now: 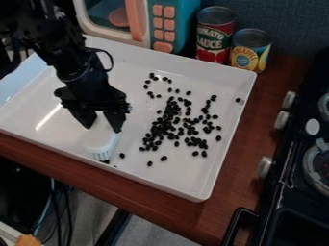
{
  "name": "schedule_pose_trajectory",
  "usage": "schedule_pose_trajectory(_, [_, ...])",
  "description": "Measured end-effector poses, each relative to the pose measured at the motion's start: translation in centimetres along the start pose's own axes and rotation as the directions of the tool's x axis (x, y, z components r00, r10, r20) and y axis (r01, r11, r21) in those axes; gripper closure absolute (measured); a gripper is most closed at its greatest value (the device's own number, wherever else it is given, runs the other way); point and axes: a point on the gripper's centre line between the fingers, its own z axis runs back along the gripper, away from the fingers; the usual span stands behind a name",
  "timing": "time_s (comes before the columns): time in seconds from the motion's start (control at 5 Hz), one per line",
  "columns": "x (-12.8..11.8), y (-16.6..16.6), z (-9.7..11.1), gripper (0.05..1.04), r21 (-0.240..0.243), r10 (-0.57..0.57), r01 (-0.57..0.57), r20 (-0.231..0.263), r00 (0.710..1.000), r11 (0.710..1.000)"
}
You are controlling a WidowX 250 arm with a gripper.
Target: Sweep into pile
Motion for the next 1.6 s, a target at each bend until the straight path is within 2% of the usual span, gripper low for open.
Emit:
schedule_pose_trajectory(0.4, [0.4,-2.0,-0.7,0.371,0.039,0.052,-0.053,0.034,0.998,0.998])
schedule_pose_trajectory(0.8, [0.8,-2.7,-1.2,0.371,0.040,0.107,-0.109,0.052,0.993,0.993])
schedule_pose_trajectory(1.0, [1.3,-3.2,-1.4,0.371,0.033,0.183,-0.184,0.041,0.982,0.982])
schedule_pose_trajectory(1.2, [1.5,-4.6,-1.3,0.371,0.007,0.247,-0.247,0.009,0.969,0.969])
schedule_pose_trajectory(1.6, [2.8,-7.5,-0.9,0.371,-0.047,0.274,-0.273,0.000,0.962,0.961])
